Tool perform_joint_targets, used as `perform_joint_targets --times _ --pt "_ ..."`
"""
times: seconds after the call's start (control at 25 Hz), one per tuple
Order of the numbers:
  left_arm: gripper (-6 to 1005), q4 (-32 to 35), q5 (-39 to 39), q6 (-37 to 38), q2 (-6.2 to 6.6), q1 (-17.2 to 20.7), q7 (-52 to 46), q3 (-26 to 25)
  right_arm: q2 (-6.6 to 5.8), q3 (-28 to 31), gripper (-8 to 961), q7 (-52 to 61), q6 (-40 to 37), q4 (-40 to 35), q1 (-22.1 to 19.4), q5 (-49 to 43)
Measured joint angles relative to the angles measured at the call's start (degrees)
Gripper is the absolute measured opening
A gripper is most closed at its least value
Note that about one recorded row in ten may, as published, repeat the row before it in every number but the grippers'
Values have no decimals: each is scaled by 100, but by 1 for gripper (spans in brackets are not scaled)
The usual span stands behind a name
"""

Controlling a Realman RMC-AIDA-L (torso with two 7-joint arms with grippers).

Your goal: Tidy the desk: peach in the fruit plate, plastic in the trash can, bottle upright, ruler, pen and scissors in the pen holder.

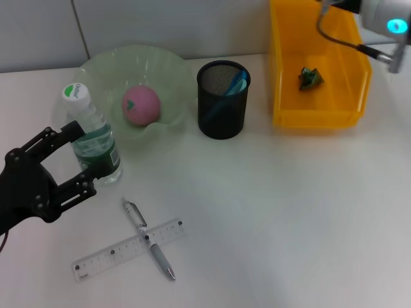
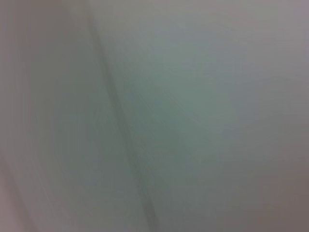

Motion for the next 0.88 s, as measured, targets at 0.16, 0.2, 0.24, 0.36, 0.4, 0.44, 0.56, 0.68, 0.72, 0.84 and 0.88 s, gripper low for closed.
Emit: perform_joint_targets --times 0.16,0.2,0.24,0.36,0.4,0.44,0.56,0.68,0.72,0.84,0.88 --pt "789 30 0 0 0 -1 -59 -1 80 2005 573 -865 -3182 667 299 1651" --pt "789 30 0 0 0 -1 -59 -1 80 2005 573 -865 -3182 667 299 1651" --pt "788 49 0 -6 -2 -29 -166 -1 36 2560 573 -1063 -4018 1034 398 1810" --pt "788 49 1 -15 -3 -47 -208 0 -94 3153 574 -1773 -5167 1924 479 1774" --pt "788 49 1 -15 -3 -47 -208 0 -94 3153 574 -1773 -5167 1924 479 1774" --pt "788 50 8 -39 -10 -79 -245 41 -168 3276 574 -2283 -5446 2455 464 1710" --pt "788 51 9 -46 -12 -90 -259 144 -258 3490 573 -3129 -5636 3422 395 1608" --pt "788 58 10 -77 -9 -101 -301 389 -312 3702 569 -3553 -5697 4042 363 1582" --pt "788 58 10 -77 -9 -101 -301 389 -360 3786 567 -3746 -5747 4346 357 1566" --pt "788 163 17 -268 -8 -116 -542 720 -621 3785 572 -4219 -6019 4961 415 1203" --pt "788 163 17 -268 -8 -116 -542 720 -621 3785 576 -4219 -6019 4961 415 1203"
